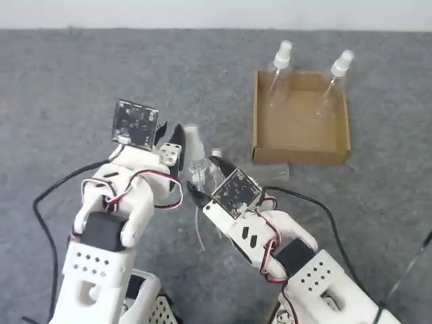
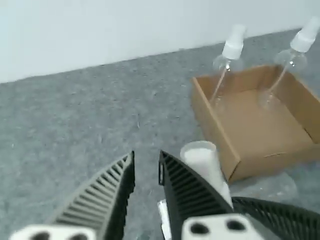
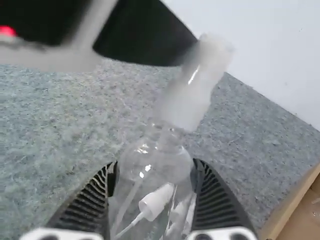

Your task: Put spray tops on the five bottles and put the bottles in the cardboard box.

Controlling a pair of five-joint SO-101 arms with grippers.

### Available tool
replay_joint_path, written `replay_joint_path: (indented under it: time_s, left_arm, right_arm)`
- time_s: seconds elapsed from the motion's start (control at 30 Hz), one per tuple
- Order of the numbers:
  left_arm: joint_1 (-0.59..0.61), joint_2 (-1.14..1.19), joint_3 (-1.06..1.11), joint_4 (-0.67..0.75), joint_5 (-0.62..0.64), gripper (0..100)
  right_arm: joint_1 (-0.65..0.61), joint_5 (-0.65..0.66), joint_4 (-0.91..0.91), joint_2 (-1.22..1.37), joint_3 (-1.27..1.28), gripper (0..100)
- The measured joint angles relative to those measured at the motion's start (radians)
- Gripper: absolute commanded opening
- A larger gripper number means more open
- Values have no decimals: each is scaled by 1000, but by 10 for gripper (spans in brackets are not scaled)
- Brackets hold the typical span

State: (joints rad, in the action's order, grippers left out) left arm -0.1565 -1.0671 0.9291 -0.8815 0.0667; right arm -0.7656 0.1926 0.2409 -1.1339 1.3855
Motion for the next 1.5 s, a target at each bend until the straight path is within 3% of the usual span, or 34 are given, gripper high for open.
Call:
replay_joint_path:
  time_s: [0.3, 0.57, 0.87, 0.97, 1.17, 1.5]
  left_arm:
    - [77, -129, -2, -86, 3, 73]
    - [23, -307, 160, -155, 0, 75]
    - [-114, -311, 247, -140, 0, 238]
    - [-123, -313, 262, -140, 0, 279]
    - [-126, -313, 319, -86, 0, 295]
    - [-132, -313, 390, 25, 3, 295]
  right_arm:
    - [3, 0, 0, 0, 0, 6]
    - [153, 0, 178, 0, -239, 6]
    - [172, 0, 262, 281, -525, 6]
    - [172, -63, 279, 440, -629, 6]
    - [172, -166, 489, 644, -872, 6]
    - [83, -175, 773, 606, -1007, 6]
